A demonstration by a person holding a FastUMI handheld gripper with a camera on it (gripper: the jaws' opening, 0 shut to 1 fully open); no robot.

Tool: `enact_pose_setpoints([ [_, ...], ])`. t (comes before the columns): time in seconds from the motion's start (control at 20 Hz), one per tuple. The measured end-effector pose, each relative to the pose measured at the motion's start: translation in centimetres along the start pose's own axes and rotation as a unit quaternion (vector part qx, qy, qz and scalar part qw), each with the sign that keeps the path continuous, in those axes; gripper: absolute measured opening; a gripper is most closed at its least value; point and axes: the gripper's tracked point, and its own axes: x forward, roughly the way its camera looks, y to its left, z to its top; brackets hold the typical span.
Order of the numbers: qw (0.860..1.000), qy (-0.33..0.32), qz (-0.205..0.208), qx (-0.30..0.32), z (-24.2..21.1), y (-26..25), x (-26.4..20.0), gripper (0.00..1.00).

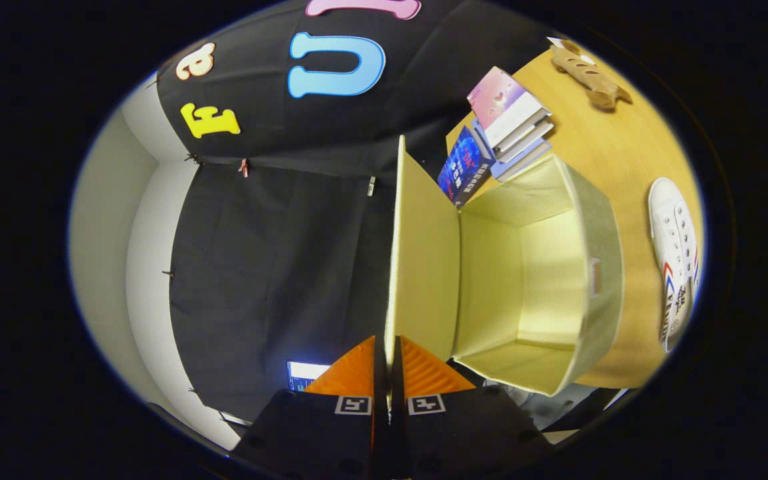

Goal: Open the storage box then place both shoes into the box .Put the left shoe in first, then the right shoe, with the right side of both shoes facing outward in a uniform manner.

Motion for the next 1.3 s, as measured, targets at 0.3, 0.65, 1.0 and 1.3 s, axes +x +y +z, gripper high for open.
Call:
enact_pose_setpoints([
  [0.3,1.000,0.016,0.000,-0.026,-0.9,3.8,5.5,0.05],
  [0.65,0.999,0.037,-0.012,-0.037,-3.1,5.7,14.0,0.05],
  [1.0,0.996,0.055,-0.046,-0.061,-5.0,4.4,22.3,0.06],
  [1.3,0.989,0.032,-0.080,-0.120,-4.0,2.0,23.9,0.46],
])
